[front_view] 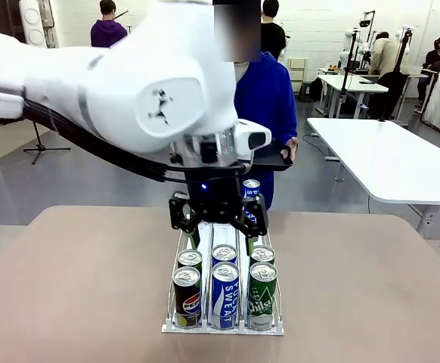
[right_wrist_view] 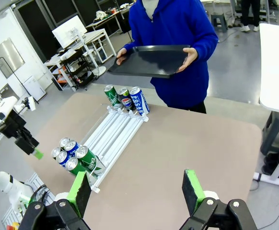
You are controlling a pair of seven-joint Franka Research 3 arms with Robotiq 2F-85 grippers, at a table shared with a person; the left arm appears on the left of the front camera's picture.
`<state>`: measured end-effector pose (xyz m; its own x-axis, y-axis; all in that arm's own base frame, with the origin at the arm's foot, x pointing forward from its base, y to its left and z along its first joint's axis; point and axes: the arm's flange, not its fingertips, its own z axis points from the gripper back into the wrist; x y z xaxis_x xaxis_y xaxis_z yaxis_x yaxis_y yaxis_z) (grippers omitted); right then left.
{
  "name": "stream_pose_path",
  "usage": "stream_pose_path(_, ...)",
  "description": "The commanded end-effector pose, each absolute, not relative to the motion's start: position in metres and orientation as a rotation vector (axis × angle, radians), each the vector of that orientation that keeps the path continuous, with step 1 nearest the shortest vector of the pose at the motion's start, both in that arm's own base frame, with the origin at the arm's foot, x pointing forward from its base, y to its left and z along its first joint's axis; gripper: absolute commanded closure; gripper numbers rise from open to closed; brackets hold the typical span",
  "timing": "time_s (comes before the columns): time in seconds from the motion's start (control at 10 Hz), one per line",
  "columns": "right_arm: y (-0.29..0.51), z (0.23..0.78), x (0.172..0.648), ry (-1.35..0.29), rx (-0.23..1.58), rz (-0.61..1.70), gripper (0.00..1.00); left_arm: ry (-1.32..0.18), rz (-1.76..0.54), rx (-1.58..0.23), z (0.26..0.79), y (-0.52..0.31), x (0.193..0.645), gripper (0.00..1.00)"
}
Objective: Retrieve and hand over the desired beverage to the person.
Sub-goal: Pick up a can of the same type that the person held from the Automatic Can Dispenser.
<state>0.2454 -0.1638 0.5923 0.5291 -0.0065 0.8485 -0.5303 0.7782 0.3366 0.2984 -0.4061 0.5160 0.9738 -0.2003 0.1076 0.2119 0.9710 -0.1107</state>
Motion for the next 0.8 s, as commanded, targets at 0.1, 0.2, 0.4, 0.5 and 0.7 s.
stream_pose_path(0.1, -0.163, 0.591, 0.246, -0.976, 0.633, 0.349, 0.00, -0.122, -0.100, -0.071, 0.498, -0.427, 0.310, 0.00)
stream_pose_path(0.2, -0.163, 0.591, 0.246, -0.976, 0.633, 0.349, 0.00, -0.135, -0.087, -0.048, 0.492, -0.429, 0.311, 0.00)
stream_pose_path(0.4, -0.163, 0.591, 0.246, -0.976, 0.633, 0.349, 0.00, -0.133, -0.086, -0.031, 0.484, -0.431, 0.316, 0.00)
stream_pose_path(0.5, -0.163, 0.591, 0.246, -0.976, 0.633, 0.349, 0.00, -0.126, -0.079, -0.030, 0.482, -0.434, 0.320, 0.00)
stream_pose_path(0.7, -0.163, 0.591, 0.246, -0.976, 0.633, 0.349, 0.00, -0.116, -0.070, -0.025, 0.476, -0.438, 0.326, 0.00)
